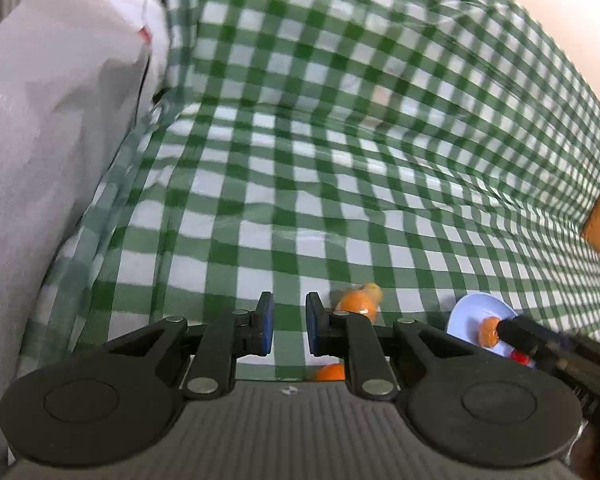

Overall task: Organize fruits
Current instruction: 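Move both tools from the plate toward the fruit on the cloth, then grasp another orange tangerine with the left tool while the right tool grasps a yellow plum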

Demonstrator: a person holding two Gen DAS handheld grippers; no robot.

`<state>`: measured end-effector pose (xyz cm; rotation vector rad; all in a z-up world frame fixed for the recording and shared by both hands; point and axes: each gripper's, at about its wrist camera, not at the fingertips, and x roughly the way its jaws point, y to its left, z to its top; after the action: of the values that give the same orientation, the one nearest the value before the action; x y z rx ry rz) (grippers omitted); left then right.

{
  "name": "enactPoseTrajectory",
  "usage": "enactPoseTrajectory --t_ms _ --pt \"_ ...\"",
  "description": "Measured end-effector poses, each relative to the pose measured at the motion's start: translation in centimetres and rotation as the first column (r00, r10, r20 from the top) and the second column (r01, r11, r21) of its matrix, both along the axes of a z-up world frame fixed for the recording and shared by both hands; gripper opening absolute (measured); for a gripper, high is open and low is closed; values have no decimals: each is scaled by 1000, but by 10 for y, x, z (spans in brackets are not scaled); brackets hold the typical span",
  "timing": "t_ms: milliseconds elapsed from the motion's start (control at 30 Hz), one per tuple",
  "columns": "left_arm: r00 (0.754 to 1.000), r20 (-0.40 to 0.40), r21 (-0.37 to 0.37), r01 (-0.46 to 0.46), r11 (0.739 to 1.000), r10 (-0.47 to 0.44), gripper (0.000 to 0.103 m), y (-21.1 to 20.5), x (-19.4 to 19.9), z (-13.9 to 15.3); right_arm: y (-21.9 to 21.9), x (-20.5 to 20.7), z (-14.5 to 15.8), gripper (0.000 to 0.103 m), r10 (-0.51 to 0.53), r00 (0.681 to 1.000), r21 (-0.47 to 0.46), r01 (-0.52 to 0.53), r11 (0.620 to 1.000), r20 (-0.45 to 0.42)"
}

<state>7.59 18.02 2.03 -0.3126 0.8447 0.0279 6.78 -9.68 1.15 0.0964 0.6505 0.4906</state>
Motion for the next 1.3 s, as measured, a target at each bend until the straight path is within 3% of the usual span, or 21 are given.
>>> enactPoseTrajectory --t_ms 133,400,500,567,633,767,900,1300 --pt "998 -62 -59 1 998 -5 17 7 5 -11 20 2 -10 31 57 998 -15 -58 998 -34" --pt "995 -75 -42 68 997 -71 21 -11 17 -16 64 3 -32 33 189 976 -64 -196 978 -105" --pt "991 -95 -49 89 995 -93 33 -19 22 -20 75 4 -42 34 213 969 -98 -226 969 -125" --pt "989 -106 -51 101 994 -106 34 -23 25 -23 79 7 -48 35 217 966 -106 -233 967 -144" --pt "986 -122 -55 109 993 -115 42 -25 28 -25 80 8 -52 35 221 964 -108 -238 965 -148" --pt "970 -191 -90 134 987 -149 48 -32 34 -38 74 12 -57 36 221 963 -71 -234 970 -152" --pt "961 -227 -68 145 987 -157 48 -37 35 -44 69 15 -59 36 234 959 -33 -242 970 -162" --pt "945 -288 -139 118 983 -154 49 -36 41 -56 62 14 -61 36 274 946 -23 -282 959 -173"
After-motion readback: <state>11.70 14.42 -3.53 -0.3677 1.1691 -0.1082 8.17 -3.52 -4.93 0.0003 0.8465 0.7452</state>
